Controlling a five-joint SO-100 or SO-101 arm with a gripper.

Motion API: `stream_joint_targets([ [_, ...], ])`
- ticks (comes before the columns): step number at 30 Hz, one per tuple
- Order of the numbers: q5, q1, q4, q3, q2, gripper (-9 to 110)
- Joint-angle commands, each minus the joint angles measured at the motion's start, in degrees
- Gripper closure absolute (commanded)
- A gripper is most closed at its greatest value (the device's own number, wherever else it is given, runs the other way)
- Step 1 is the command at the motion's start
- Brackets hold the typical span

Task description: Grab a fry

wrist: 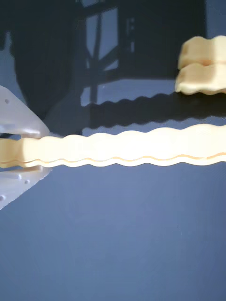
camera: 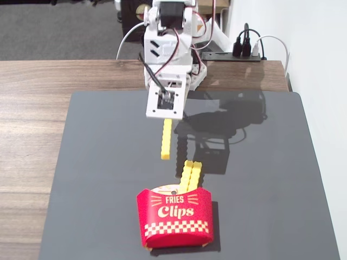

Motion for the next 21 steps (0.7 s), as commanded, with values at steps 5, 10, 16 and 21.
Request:
stream_joint_targets([
  [5,-2.90,4.57,9.23,-10.72,3.52,100],
  [10,-5.45,8.88,9.84,-15.29,2.02,100],
  [16,-5.98,10.02,11.95,-22.15,-0.88,100],
  [21,-4.66,8.00,14.41,-28.56,-3.78,100],
])
